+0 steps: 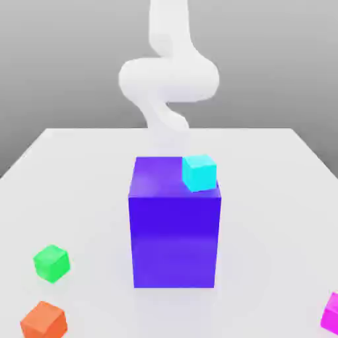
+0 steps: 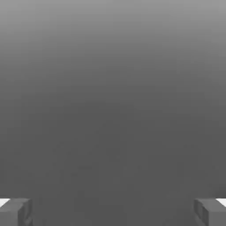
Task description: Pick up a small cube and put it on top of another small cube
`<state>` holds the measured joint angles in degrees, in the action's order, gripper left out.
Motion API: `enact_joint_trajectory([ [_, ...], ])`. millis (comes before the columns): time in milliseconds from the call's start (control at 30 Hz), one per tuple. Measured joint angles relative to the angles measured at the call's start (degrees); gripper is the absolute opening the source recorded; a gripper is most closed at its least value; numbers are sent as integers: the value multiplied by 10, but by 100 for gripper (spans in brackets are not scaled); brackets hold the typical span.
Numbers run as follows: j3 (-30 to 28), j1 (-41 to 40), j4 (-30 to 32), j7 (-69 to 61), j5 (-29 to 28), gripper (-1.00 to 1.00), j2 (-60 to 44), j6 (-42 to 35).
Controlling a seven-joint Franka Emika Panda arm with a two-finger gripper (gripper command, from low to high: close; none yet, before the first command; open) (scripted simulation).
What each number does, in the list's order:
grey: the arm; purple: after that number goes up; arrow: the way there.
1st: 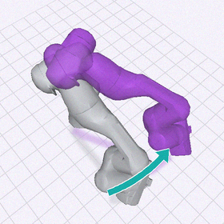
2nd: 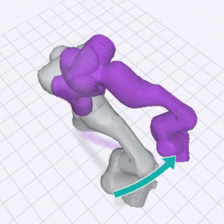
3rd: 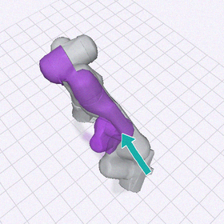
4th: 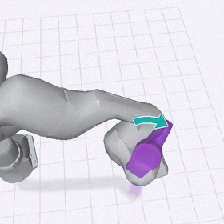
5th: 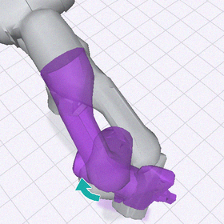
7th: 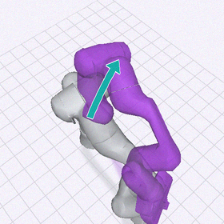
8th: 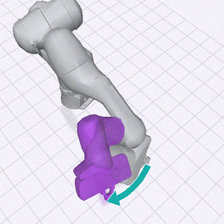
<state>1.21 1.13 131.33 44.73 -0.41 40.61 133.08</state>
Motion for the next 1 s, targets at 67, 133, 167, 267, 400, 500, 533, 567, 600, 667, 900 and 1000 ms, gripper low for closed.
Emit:
enact_joint_trajectory([
  [67,10,10,-4,-9,-4,0,-44,11],
  [133,21,19,-8,-17,-8,0,-86,21],
  [167,26,23,-9,-21,-10,0,-107,27],
  [267,42,36,-15,-33,-17,0,-169,42],
  [400,65,53,-22,-46,-29,0,-252,63],
  [500,82,66,-27,-55,-41,0,-315,78],
  [533,87,70,-29,-57,-45,0,-335,84],
  [567,93,79,-31,-59,-50,0,-356,89],
  [600,97,86,-33,-62,-55,0,-377,94],
  [667,103,103,-36,-66,-64,0,-419,104],
  [900,123,143,-49,-82,-97,0,-566,139],
  [1000,132,162,-55,-89,-110,0,-629,154],
])
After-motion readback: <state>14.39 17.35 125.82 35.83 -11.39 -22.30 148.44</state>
